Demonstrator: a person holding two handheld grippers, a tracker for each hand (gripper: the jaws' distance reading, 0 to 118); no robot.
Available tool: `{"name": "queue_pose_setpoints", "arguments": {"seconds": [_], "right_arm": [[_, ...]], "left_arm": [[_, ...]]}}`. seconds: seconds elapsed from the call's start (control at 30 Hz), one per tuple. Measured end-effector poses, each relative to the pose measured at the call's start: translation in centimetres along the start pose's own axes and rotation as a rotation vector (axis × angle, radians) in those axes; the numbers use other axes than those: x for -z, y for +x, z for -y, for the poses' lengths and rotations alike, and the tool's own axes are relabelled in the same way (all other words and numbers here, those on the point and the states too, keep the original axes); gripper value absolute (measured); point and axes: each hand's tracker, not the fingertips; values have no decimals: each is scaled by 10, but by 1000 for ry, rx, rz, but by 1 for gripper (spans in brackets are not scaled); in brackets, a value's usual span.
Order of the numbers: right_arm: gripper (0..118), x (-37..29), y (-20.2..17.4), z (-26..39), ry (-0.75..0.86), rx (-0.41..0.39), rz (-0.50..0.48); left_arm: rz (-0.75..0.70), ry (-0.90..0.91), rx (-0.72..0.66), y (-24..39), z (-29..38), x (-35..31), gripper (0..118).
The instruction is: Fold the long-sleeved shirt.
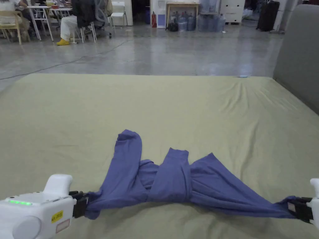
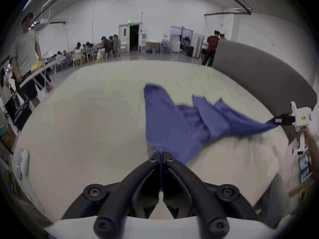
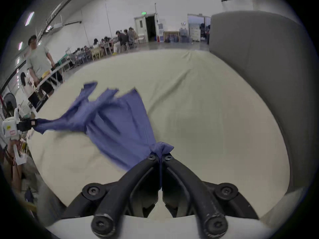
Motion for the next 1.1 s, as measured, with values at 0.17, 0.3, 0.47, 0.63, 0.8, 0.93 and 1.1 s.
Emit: {"name": "queue_pose_setpoints", "arguments": {"seconds": [0.17, 0.3, 0.47, 0.63, 0.8, 0.93, 1.1], "right_arm": [[0, 17, -19, 46, -139, -101, 35], [56, 34, -18, 46, -137, -162, 54], [94, -7, -21, 16, -27, -70, 48], [35, -28, -47, -29, 78, -54, -27], [0, 6, -79, -55, 58, -52, -73], [0, 43, -111, -100, 64, -72, -102], [75, 135, -169, -175, -3, -101, -143]], "left_arm": [[-22, -56, 4, 0, 50, 8, 0], [-4, -18, -55, -12, 56, 15, 27], [49, 31, -68, -16, 33, -3, 117], [56, 106, -66, -1, -10, -16, 100], [-8, 118, -2, 17, -35, 4, 0], [39, 111, -57, 21, -34, 10, 0], [42, 88, -66, 21, -24, 17, 0]]}}
